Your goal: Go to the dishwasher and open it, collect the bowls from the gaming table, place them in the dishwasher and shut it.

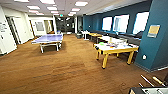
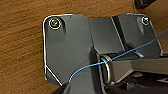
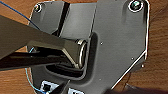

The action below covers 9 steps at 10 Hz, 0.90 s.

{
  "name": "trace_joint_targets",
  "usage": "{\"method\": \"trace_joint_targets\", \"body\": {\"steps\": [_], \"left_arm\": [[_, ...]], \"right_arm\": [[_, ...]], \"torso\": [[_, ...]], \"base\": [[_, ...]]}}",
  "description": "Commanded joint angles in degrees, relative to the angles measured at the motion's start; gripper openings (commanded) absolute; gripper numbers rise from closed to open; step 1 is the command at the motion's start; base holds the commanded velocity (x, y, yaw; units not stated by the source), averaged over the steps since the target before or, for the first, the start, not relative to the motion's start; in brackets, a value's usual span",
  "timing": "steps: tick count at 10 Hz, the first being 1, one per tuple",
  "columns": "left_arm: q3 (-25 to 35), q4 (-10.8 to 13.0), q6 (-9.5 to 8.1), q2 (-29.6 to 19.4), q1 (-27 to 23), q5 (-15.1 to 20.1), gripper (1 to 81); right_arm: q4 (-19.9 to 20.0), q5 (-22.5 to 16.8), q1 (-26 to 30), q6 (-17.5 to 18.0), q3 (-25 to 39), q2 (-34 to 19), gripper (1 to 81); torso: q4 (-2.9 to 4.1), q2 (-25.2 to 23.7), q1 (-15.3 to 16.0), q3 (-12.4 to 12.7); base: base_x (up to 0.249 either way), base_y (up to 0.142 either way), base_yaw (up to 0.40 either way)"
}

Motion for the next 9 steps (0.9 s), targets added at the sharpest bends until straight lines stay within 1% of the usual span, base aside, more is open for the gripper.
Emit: {"method": "trace_joint_targets", "body": {"steps": [1, 9], "left_arm": [[-0.1, -0.1, 0.17, -0.2, -2.8, 2.6, 81.1], [-0.1, -0.2, 0.17, -0.2, -2.8, 2.6, 81.1]], "right_arm": [[-0.1, -2.7, 2.7, -0.1, 0.1, 0.2, 81.1], [-0.2, -2.3, 2.7, -0.1, 0.1, 0.3, 81.1]], "torso": [[0.0, 0.0, 0.0, 0.0], [0.0, 0.0, 0.0, 0.0]], "base": [[0.158, 0.0, 0.0], [0.158, 0.0, 0.0]]}}
